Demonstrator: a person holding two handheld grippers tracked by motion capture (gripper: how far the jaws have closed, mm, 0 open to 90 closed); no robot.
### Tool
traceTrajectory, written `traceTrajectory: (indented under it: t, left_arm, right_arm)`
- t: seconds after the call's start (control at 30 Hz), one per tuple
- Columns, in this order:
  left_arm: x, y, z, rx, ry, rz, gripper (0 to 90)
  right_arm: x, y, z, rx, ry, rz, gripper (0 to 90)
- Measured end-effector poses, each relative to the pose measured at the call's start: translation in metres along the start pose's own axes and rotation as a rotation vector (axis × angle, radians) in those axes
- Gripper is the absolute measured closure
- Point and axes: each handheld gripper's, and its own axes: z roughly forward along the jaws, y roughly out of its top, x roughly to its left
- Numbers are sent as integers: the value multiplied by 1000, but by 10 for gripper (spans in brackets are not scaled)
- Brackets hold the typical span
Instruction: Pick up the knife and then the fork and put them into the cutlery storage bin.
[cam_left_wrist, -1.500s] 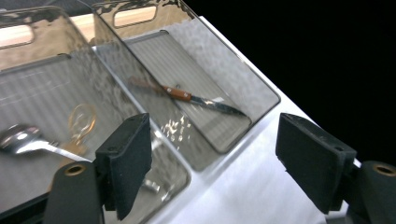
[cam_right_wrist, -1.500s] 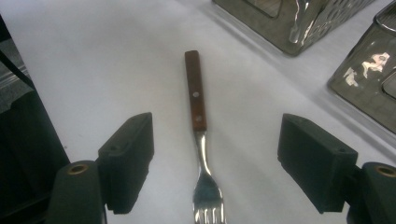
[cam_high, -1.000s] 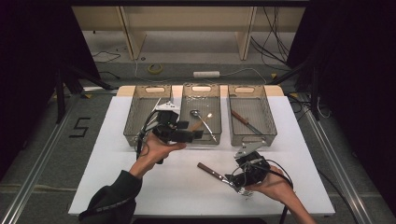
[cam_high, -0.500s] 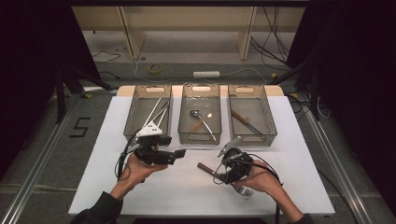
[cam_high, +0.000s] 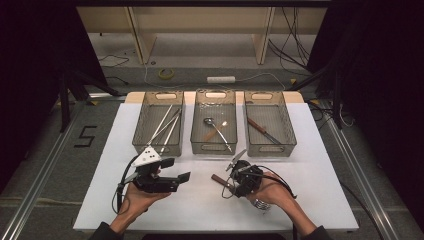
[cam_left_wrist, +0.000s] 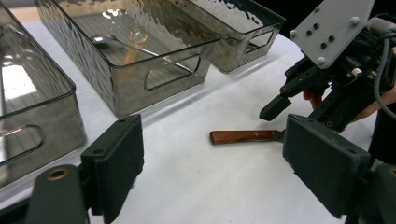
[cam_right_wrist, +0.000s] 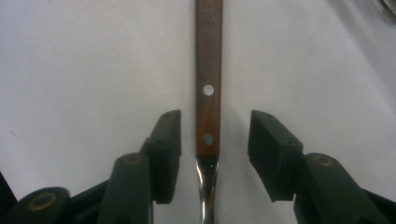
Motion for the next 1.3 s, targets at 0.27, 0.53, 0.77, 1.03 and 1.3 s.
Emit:
traceTrajectory:
  t: [0.27, 0.53, 0.77, 1.03, 1.3]
  left_arm:
    - [2, -6, -7, -11, 8, -7, 199]
    - [2, -8, -9, -12, 19, -2, 198]
    - [1, -9, -11, -14, 19, -9, 199]
    - [2, -9, -13, -23, 24, -9, 199]
    - [2, -10, -14, -25, 23, -13, 200]
  right_arm:
    - [0, 2, 6, 14, 4, -12, 648]
    - [2, 3, 9, 25, -6, -33, 727]
    - [3, 3, 9, 32, -4, -47, 770]
    - [1, 5, 7, 31, 13, -52, 775]
    - [-6, 1, -5, -12, 43, -26, 776]
